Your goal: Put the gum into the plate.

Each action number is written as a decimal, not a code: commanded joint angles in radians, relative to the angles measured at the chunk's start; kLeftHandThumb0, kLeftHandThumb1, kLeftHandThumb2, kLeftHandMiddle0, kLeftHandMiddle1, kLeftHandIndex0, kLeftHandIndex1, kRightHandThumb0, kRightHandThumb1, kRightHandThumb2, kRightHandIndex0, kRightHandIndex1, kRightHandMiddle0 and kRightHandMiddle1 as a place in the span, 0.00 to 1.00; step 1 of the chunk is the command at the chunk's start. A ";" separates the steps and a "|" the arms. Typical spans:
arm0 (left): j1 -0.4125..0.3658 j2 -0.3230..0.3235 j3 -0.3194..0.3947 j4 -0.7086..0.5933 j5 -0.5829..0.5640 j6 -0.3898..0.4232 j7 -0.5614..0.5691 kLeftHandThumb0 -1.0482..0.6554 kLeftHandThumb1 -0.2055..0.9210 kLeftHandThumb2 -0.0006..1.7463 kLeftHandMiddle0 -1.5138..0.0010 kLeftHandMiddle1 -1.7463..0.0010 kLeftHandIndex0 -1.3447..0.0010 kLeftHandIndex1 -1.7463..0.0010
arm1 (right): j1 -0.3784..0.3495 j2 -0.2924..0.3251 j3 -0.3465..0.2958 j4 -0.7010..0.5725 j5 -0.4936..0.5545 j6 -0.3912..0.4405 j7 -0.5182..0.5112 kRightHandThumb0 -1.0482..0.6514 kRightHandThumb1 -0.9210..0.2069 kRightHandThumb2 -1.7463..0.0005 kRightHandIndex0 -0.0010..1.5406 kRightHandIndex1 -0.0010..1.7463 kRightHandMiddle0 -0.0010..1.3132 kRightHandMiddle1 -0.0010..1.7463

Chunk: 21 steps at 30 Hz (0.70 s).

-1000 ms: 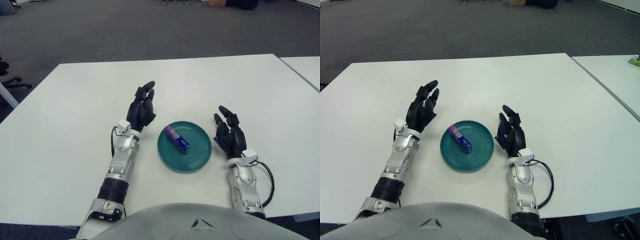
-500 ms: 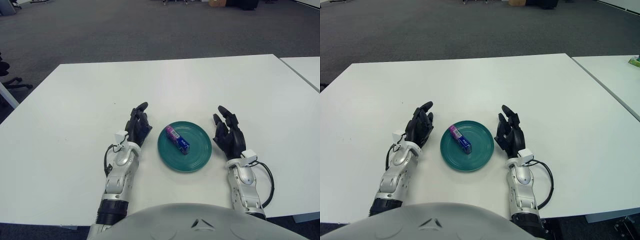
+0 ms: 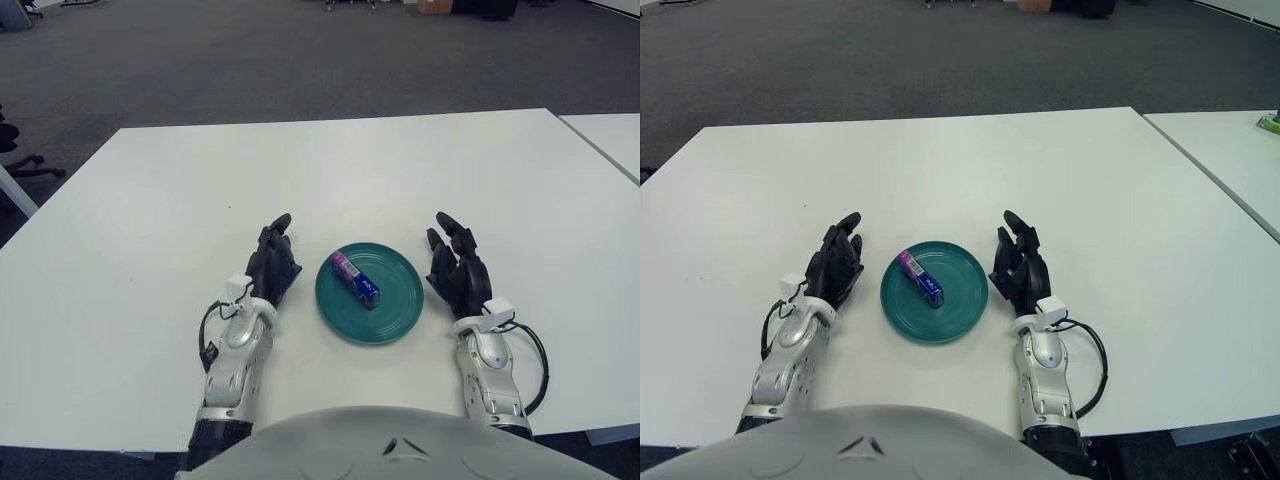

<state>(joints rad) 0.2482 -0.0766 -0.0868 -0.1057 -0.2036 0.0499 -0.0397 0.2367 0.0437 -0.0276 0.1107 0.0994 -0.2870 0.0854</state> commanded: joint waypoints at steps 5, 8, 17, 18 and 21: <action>0.006 0.029 -0.012 0.118 0.093 -0.092 -0.010 0.05 1.00 0.53 0.99 1.00 1.00 0.73 | 0.060 -0.007 -0.004 0.055 0.007 0.063 0.004 0.14 0.00 0.52 0.12 0.00 0.00 0.28; -0.012 0.028 -0.009 0.195 0.121 -0.163 -0.006 0.06 1.00 0.54 0.98 0.99 1.00 0.70 | 0.061 -0.008 -0.004 0.054 0.012 0.063 0.008 0.14 0.00 0.52 0.12 0.00 0.00 0.28; -0.030 0.018 -0.008 0.331 0.197 -0.317 0.025 0.09 1.00 0.56 0.95 0.99 1.00 0.69 | 0.073 -0.013 -0.004 0.035 0.014 0.072 0.016 0.15 0.00 0.52 0.13 0.01 0.00 0.29; -0.030 0.017 -0.008 0.337 0.203 -0.326 0.028 0.09 1.00 0.56 0.95 0.99 1.00 0.70 | 0.074 -0.013 -0.004 0.033 0.014 0.073 0.017 0.15 0.00 0.52 0.13 0.01 0.00 0.29; -0.030 0.013 -0.011 0.353 0.221 -0.356 0.038 0.10 1.00 0.56 0.94 0.99 1.00 0.70 | 0.077 -0.017 -0.005 0.027 0.011 0.077 0.017 0.15 0.00 0.52 0.14 0.01 0.00 0.29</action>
<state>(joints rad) 0.1942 -0.0674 -0.0983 0.1920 -0.0037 -0.3207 -0.0187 0.2525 0.0292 -0.0280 0.0904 0.1048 -0.2685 0.1028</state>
